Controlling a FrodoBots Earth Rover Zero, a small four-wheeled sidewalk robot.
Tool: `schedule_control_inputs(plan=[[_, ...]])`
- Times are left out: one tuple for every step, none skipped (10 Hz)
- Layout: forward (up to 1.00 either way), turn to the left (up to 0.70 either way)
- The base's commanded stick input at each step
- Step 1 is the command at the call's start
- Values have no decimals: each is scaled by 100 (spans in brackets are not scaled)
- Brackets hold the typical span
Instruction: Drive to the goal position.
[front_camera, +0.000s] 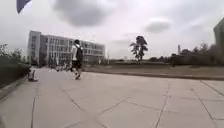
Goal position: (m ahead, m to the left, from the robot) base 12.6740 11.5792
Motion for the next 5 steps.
schedule_control_inputs(plan=[[45,27],[45,27],[45,27],[45,27],[45,27]])
